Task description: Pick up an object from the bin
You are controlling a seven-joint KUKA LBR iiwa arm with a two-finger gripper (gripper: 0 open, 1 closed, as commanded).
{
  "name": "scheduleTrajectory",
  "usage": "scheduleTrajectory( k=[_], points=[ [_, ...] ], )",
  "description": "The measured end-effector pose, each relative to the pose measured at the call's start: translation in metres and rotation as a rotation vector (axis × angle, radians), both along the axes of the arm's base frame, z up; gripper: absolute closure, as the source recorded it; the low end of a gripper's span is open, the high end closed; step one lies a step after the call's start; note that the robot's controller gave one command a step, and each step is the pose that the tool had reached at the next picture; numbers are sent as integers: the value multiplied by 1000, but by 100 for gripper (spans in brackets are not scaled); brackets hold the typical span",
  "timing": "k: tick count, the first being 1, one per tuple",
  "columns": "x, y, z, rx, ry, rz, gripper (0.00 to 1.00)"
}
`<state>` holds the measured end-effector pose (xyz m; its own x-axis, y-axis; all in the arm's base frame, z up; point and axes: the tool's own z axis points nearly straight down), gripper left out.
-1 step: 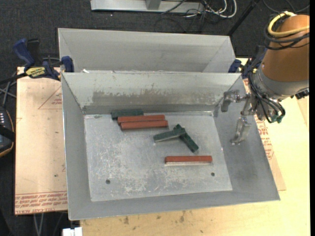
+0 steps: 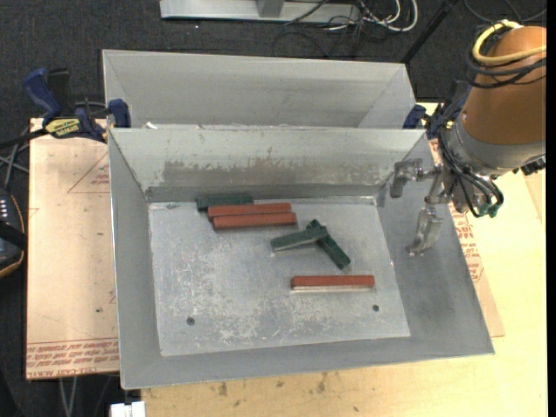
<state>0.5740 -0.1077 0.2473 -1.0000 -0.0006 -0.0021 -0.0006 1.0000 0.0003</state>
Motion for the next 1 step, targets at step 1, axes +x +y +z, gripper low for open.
scheduleTrajectory(
  k=[1],
  points=[
    [20, 49, -44, -2, -7, 27, 0]
  ],
)
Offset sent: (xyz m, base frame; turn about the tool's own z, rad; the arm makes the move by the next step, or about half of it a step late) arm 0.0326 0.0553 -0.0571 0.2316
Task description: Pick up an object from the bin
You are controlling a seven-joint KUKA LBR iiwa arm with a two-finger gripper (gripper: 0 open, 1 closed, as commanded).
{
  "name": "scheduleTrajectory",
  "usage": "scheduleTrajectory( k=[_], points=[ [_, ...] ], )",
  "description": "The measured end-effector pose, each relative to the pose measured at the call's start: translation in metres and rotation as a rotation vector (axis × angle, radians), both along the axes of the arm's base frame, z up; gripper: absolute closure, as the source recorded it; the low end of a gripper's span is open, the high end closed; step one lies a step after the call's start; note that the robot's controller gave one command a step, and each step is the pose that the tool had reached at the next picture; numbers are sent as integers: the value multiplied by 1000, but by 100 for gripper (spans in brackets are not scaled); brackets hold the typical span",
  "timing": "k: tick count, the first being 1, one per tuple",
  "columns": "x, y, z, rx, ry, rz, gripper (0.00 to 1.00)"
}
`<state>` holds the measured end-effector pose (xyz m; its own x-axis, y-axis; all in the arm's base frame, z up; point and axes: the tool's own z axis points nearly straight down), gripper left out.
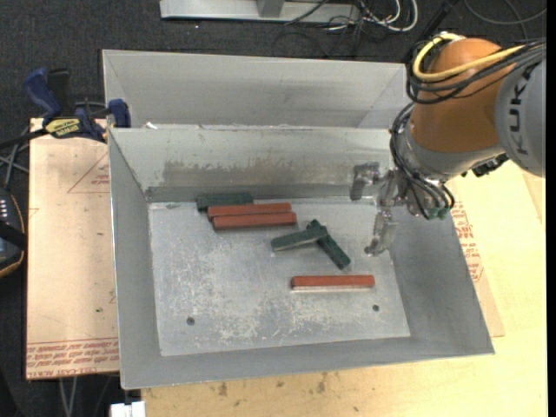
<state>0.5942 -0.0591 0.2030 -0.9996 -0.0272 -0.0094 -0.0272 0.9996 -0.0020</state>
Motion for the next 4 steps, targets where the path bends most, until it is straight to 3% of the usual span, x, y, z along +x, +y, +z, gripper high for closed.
scheduleTrajectory(
  k=[1, 2, 3, 4],
  points=[
    [5, 44, -38, 6, 12, -26, 0],
    [0, 54, -78, 2, 3, 51, 0],
    [11, 57, -124, 2, 10, 151, 100],
    [10, 57, -130, 2, 1, 150, 0]
  ],
)
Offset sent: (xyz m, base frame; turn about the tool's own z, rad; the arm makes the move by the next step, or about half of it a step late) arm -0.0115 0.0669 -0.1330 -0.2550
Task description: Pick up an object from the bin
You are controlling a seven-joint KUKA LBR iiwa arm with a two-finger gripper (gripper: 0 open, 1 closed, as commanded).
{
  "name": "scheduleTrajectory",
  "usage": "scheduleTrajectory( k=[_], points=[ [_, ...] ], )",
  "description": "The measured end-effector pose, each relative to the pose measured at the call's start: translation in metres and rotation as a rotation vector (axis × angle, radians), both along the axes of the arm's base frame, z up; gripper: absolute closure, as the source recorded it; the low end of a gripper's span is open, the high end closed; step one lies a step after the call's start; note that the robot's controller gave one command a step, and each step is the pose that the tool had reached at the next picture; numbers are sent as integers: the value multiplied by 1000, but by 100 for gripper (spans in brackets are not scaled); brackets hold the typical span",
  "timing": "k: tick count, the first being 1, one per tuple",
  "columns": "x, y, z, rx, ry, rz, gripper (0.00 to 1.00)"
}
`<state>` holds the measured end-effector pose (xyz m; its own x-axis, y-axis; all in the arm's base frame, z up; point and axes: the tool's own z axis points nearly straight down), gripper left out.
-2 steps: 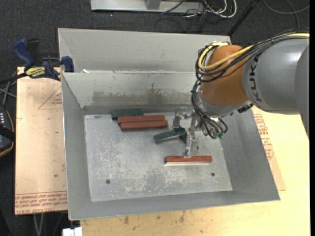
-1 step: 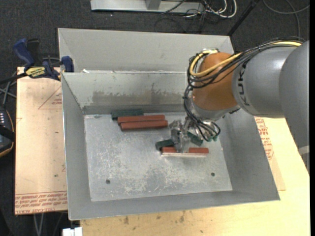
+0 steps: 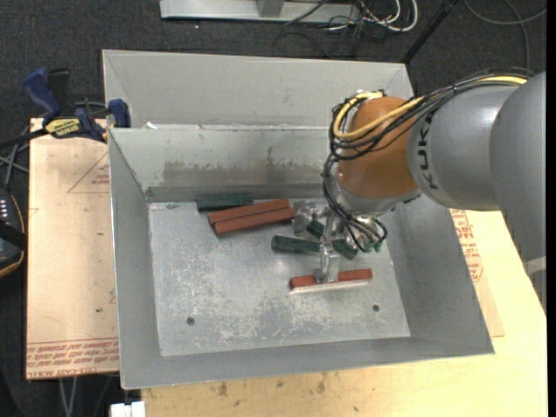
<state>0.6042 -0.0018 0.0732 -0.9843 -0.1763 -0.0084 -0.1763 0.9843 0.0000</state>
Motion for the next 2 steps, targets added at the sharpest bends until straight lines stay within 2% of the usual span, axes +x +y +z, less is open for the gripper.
scheduleTrajectory(
  k=[1, 2],
  points=[
    [0, 0, 1, -1, 5, 1, 100],
    [0, 0, -1, 0, 2, 0, 0]
  ],
)
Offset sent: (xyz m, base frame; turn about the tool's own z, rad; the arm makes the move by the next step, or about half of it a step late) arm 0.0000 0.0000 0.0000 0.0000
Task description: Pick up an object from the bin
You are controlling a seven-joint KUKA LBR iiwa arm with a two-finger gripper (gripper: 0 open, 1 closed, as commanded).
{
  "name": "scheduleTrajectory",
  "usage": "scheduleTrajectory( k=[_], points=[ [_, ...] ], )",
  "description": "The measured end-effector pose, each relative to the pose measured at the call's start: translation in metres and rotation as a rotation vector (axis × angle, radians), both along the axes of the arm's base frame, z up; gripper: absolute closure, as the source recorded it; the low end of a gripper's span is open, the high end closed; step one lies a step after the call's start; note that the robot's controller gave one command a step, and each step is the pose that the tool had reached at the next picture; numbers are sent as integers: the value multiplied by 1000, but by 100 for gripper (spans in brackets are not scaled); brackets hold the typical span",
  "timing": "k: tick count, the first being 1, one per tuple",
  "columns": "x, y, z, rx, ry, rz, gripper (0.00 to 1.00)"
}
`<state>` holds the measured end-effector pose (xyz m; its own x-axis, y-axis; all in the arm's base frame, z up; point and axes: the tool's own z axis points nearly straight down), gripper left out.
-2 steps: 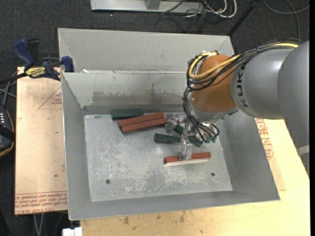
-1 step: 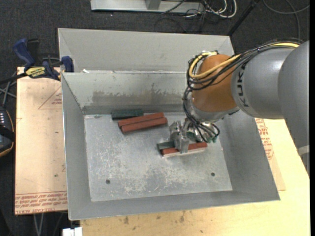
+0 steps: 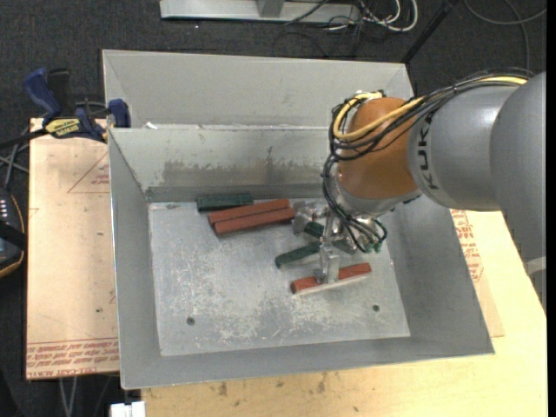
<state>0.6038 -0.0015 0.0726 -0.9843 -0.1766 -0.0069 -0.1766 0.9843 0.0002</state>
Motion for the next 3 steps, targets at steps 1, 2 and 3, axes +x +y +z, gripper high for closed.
scheduleTrajectory(
  k=[1, 2, 3],
  points=[
    [0, 0, 1, 0, 3, 0, 100],
    [0, 0, 1, 0, 3, 0, 100],
    [-4, -50, 0, 4, -1, 25, 100]
  ],
)
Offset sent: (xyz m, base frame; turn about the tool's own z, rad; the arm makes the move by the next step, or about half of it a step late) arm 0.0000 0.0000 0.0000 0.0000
